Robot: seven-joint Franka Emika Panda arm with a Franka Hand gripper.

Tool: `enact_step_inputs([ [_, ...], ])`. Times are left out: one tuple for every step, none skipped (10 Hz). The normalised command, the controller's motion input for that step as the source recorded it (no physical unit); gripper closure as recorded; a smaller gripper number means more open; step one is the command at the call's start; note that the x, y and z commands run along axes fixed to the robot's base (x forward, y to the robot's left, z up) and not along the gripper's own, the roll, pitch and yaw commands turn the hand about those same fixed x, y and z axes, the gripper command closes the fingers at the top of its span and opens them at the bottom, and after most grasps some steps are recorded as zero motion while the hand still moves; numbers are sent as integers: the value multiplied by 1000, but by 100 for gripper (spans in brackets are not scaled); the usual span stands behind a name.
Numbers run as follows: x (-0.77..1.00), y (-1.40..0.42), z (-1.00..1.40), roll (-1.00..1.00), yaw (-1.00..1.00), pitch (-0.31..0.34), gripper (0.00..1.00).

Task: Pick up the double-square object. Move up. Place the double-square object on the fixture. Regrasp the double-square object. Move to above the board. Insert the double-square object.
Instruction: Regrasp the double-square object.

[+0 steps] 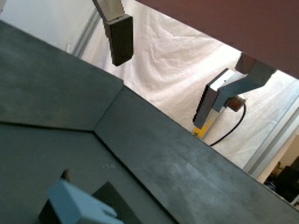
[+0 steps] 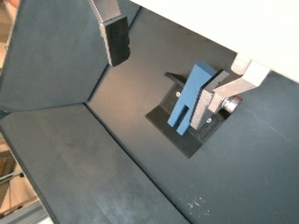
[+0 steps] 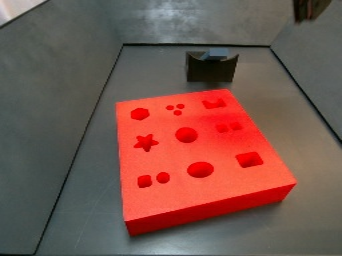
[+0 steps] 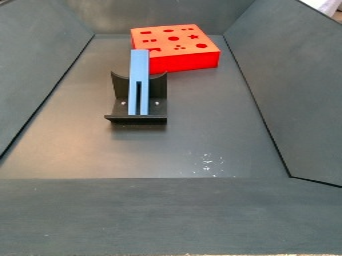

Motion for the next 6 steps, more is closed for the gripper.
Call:
enact_step_inputs([
  [46, 27, -1000, 163, 70, -64, 0],
  [51, 24, -1000, 127, 52, -74, 0],
  [56, 21, -1000, 99, 37, -79, 0],
  [63, 19, -1000, 78, 22, -82, 0],
  [70, 19, -1000, 62, 6, -73, 0],
  [75, 15, -1000, 58, -4, -65, 0],
])
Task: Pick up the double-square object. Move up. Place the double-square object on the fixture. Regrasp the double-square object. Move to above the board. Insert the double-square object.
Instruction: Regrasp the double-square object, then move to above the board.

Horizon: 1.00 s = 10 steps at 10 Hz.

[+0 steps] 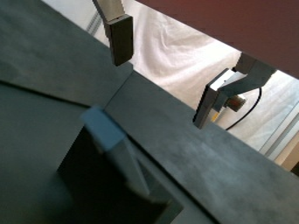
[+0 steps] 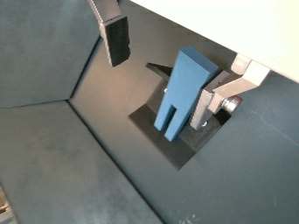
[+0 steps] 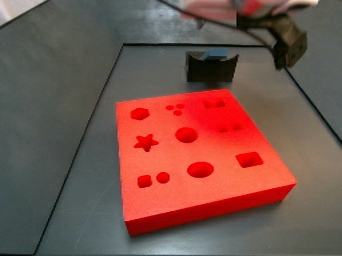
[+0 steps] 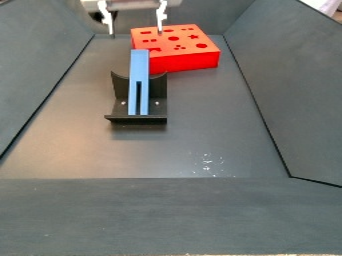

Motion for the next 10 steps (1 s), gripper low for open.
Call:
enact_step_inputs([
  [83, 11, -1000, 60, -10, -49, 0],
  [89, 7, -1000, 60, -14, -40, 0],
  [99, 4, -921, 56, -9, -20, 0],
  [96, -1, -765, 61, -4, -7, 0],
  [86, -6, -572, 67, 8, 11, 0],
  [86, -8, -474, 68, 13, 15, 0],
  [85, -12, -291, 66, 31, 18, 0],
  [0, 0, 0, 0, 0, 0, 100],
  [-53, 221, 1000, 279, -100, -285, 100],
  [-53, 219, 1000, 263, -104, -289, 100],
])
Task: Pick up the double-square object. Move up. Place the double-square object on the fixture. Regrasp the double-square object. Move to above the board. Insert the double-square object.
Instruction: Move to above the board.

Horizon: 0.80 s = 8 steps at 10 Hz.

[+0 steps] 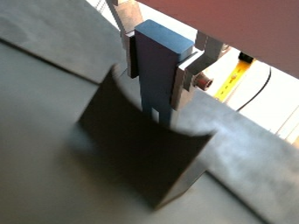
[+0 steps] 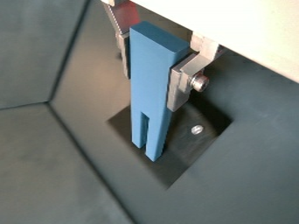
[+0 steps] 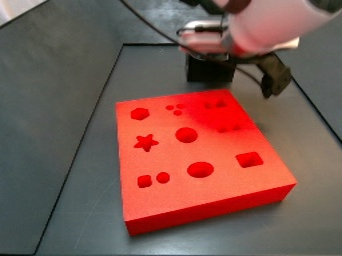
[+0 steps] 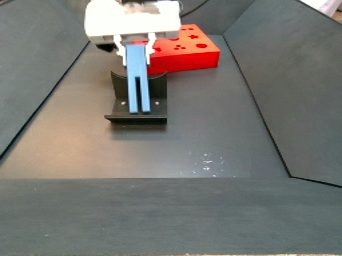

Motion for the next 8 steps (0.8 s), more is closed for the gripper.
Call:
enact_step_inputs([
  [-61, 210, 1000, 199, -135, -287, 100],
  [-68, 201, 1000, 121, -176, -250, 100],
  [-70, 196, 1000, 72, -205, -206, 100],
  [-71, 193, 1000, 30, -239, -164, 100],
  [-72, 193, 1000, -16, -269, -110, 100],
  [-78, 190, 1000, -44, -272, -71, 100],
  [-85, 187, 1000, -67, -257, -29, 100],
  [-90, 181, 1000, -85, -233, 13, 100],
])
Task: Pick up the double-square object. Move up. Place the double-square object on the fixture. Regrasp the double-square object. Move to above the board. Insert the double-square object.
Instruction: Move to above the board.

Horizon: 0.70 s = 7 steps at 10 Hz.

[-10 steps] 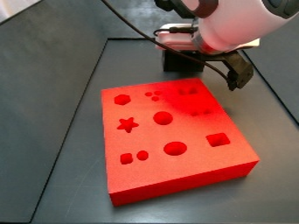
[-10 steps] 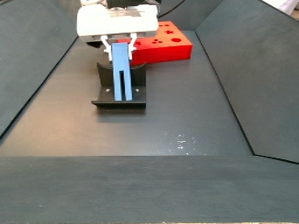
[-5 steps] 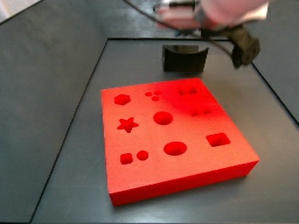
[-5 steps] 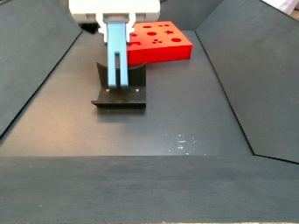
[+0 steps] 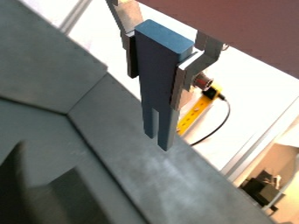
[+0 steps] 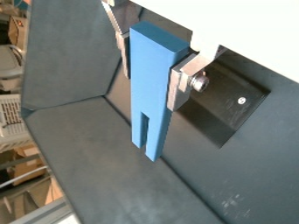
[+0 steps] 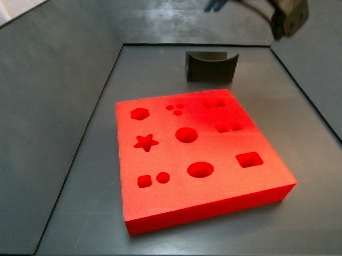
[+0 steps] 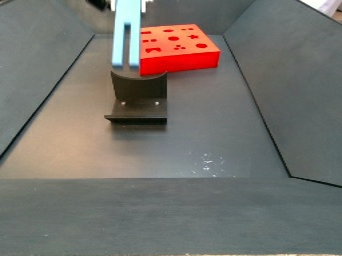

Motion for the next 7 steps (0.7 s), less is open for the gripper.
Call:
enact_step_inputs([
  [-97, 174, 1000, -107, -194, 61, 100],
  [-103, 165, 1000, -121, -160, 86, 100],
  [-110, 155, 1000, -127, -121, 101, 100],
  [-108, 130, 922, -128, -73, 108, 100],
  [-90, 95, 730, -116, -42, 105, 100],
  [-70, 52, 471, -92, -4, 99, 100],
  [-60, 39, 342, -82, 11, 100, 100],
])
